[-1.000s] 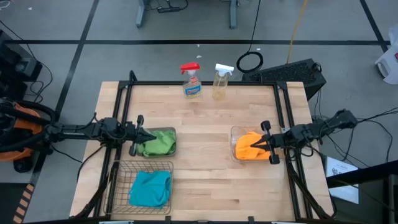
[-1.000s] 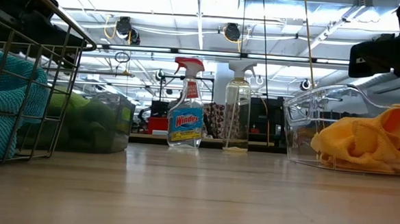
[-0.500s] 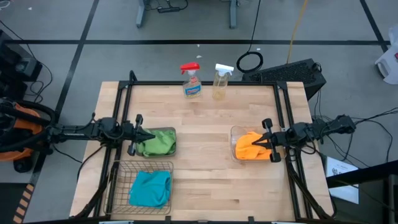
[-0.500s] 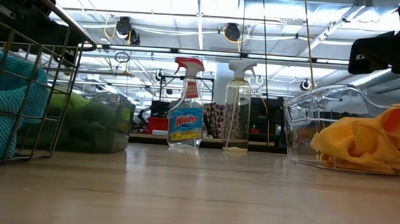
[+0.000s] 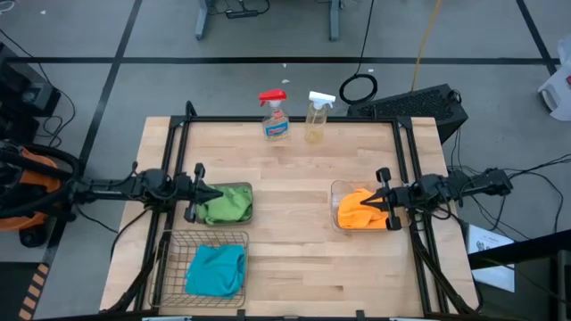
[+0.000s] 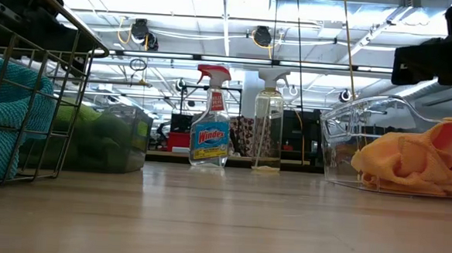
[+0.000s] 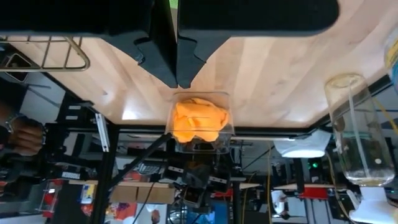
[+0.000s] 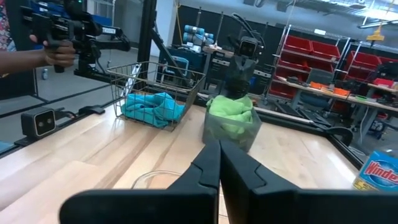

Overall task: Sort microfiber towel by color & place in baskets
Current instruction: Return to Home Position

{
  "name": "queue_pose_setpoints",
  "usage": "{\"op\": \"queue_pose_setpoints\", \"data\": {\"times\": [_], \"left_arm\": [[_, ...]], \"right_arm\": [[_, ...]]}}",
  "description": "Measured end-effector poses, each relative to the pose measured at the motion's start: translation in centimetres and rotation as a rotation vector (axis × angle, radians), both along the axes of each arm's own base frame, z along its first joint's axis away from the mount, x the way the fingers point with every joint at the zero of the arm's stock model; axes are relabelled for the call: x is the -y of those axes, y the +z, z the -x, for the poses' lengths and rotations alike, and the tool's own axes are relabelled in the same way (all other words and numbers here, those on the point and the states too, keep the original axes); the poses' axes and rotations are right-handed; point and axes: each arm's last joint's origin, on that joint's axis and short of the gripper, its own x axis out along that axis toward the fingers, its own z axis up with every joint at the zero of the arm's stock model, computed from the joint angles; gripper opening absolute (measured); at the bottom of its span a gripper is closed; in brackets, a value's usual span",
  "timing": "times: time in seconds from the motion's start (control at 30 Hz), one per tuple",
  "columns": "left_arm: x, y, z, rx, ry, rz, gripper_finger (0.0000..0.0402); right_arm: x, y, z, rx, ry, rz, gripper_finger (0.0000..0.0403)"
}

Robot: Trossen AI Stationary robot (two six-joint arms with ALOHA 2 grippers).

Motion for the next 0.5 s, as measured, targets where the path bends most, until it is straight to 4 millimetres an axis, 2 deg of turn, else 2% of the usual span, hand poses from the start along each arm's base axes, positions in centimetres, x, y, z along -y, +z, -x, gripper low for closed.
{"op": "queue_pose_setpoints", "data": {"times": [0.5], "left_arm": [[0.68,-0.23,-0.08,0.033,-0.013,-0.045,0.0]], "right_arm": [[0.54,0.01,-0.09,0.001,-0.056,0.001,0.0]]}}
